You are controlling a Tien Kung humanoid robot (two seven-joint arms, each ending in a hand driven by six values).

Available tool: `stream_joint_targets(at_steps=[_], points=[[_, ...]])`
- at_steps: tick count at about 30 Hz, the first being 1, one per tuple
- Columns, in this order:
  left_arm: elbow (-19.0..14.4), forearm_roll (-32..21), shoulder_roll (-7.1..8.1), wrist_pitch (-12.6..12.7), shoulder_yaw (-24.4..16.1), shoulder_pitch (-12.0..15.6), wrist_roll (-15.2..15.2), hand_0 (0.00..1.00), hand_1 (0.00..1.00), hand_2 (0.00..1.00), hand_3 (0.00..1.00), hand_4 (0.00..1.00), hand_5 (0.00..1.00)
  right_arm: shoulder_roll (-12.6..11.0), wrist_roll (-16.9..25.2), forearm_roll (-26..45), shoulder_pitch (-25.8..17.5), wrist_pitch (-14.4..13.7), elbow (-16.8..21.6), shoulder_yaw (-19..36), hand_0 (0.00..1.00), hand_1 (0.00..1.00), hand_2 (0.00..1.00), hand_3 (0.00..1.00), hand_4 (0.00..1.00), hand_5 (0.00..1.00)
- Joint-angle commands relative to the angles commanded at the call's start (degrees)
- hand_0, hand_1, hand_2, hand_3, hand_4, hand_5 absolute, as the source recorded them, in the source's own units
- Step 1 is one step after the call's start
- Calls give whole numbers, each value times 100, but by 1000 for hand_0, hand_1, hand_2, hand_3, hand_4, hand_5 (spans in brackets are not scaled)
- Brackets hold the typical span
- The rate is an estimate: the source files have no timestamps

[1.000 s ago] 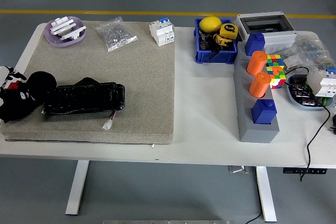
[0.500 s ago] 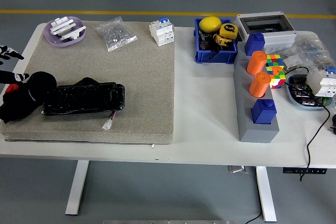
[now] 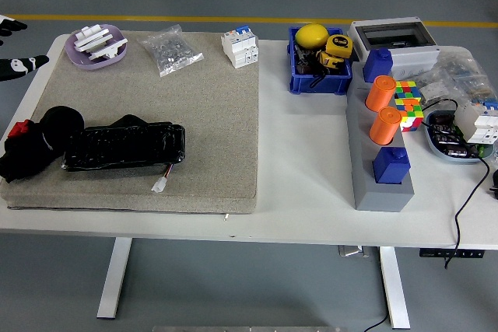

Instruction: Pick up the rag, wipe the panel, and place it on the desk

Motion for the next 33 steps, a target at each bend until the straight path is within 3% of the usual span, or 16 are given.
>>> stream_joint_targets(at_steps=[6,19,33], points=[[87,-169,-223,95,-126,113,-240,676,742,732,624,947,316,35,7,25,-22,6,-11,-38,758,601,632,619,998,633],[79,-454,-537,227,-595,479,-587,657,727,707,605,935,302,53,7,-22,15,-34,-20,-12,760,601,632,619,998,633],[-70,-330,-651,279,-830,748,-607,661,719,674,596,923,287,89,11,-166,106,-155,-39,16,758,602,633,619,998,631]])
